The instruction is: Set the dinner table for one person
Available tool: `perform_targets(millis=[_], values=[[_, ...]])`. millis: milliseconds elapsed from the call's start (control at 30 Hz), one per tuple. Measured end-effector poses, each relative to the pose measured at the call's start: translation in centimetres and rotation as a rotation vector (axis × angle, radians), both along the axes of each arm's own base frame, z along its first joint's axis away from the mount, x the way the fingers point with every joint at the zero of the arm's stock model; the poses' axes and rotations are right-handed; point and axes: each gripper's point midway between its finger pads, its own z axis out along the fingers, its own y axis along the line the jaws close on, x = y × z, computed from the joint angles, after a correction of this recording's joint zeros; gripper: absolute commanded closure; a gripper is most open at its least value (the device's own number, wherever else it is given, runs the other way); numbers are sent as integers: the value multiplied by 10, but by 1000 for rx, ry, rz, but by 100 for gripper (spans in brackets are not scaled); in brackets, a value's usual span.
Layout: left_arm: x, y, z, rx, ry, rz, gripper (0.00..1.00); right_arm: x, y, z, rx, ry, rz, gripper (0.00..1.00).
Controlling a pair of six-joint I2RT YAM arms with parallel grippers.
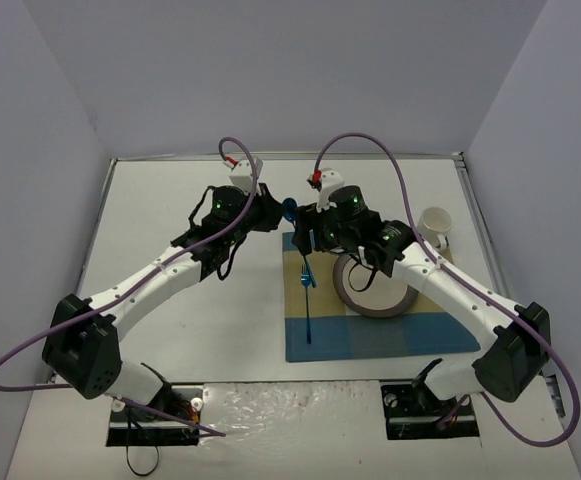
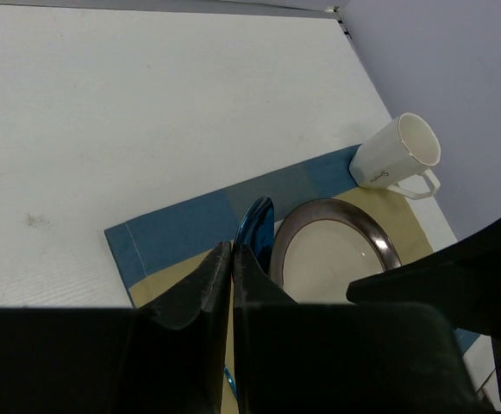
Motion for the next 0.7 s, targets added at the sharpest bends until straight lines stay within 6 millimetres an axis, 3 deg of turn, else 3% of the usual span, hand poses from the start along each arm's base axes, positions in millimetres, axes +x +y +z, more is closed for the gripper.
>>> perform_targets(millis=[367, 700], values=[[-7, -9, 0, 11, -11, -5, 100, 15, 8, -11, -32, 10, -18, 63], [-8, -11, 0, 11, -12, -7, 100, 18, 9, -13, -37, 10, -23, 73]])
